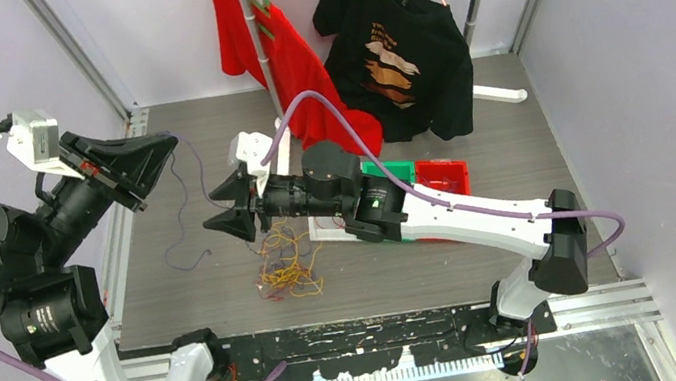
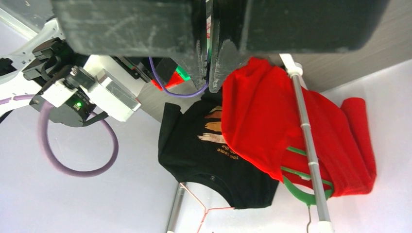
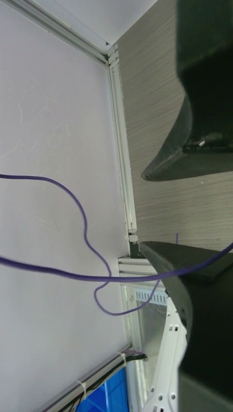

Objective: Untangle the cables
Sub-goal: Place the cable in the bin.

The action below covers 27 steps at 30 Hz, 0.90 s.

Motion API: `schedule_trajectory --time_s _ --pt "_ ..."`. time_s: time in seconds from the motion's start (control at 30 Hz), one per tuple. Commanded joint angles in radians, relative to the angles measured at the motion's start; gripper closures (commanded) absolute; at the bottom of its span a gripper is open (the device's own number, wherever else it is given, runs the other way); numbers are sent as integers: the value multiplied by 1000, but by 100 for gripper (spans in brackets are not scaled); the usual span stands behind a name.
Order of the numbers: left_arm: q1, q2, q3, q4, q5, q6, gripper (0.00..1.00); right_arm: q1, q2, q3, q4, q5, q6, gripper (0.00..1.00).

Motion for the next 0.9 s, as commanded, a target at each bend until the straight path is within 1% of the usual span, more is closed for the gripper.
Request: schedule_trajectory --time_s 0.0,0.03,0.07,0.1,0.2,0.27,0.4,0.43,0.47,0.5,0.53,0.57,0.6,0.67,0.73,0.8,0.87 --pt "-2 -11 -13 70 37 -94 100 1 -19 47 59 23 13 55" --pt "-2 -13 -16 72 41 -99 100 2 -22 43 61 27 13 66" --pt "-1 -14 -20 74 44 -107 100 1 -24 42 62 31 16 71" --pt "-2 -15 -25 80 50 -124 100 2 -26 40 62 31 16 74" --pt "-1 -24 -51 104 54 -160 100 1 -30 38 71 18 46 77" --pt "-2 -35 -72 123 49 -179 100 2 -31 40 71 3 56 84" --pt "-2 -57 -109 163 42 -209 100 1 -33 45 73 -27 66 85" --pt "-2 -62 -124 177 35 -217 100 1 -32 44 81 -40 86 84" --pt "-2 -69 -135 196 29 -230 100 1 -30 43 91 -57 97 80" --pt "-2 -76 -158 221 26 -251 100 1 -28 42 102 -84 121 69" --pt "-2 -80 -172 243 28 -270 100 1 -27 39 118 -105 139 56" --pt "-2 -83 -181 256 31 -285 100 1 -28 32 136 -118 158 51" --pt "-1 -83 -188 265 36 -297 100 2 -31 21 160 -124 177 49" --pt "-3 -83 -194 269 43 -302 100 1 -43 -6 225 -134 216 45" --pt "-2 -86 -200 270 45 -303 100 1 -44 -22 270 -134 261 44" --pt "-2 -90 -205 278 48 -322 100 1 -27 -13 287 -133 293 44" --pt "-2 -91 -211 297 51 -354 100 1 -5 3 288 -99 308 47"
